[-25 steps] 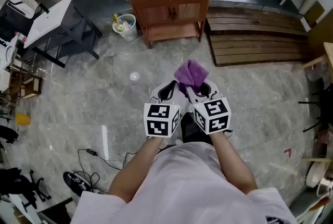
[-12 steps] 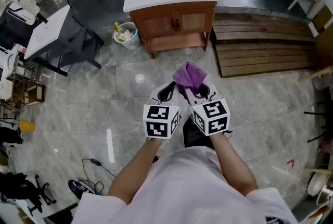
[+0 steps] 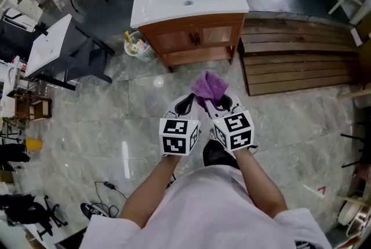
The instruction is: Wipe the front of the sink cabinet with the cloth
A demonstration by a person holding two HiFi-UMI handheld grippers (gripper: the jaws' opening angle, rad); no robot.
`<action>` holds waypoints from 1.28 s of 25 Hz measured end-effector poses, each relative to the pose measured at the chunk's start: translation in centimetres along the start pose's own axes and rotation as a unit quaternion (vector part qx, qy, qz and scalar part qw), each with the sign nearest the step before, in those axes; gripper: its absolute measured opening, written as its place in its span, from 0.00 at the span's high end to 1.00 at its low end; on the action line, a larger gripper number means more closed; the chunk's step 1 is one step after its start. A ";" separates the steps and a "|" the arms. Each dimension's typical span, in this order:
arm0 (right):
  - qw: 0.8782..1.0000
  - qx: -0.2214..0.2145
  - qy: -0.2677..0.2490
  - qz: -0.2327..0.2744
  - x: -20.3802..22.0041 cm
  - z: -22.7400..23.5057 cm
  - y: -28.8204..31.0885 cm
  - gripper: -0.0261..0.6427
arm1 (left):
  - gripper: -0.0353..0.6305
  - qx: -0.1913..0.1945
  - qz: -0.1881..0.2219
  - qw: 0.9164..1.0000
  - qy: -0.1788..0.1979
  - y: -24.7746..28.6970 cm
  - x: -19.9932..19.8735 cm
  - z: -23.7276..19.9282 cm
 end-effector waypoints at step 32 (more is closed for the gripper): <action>0.982 -0.133 -0.131 -0.005 -7.0 -2.6 26.0 0.85 | 0.94 -0.123 0.058 0.988 -0.075 6.5 -4.3 -20.9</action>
Point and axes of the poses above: the fingertips, and each gripper's own axes: y forward along the fingers, z to its right, x out of its underside, the point moved 8 cm from there along -y, backward along the fingers, and after that the axes turned 4 degrees about -y, right-handed, at the moved point
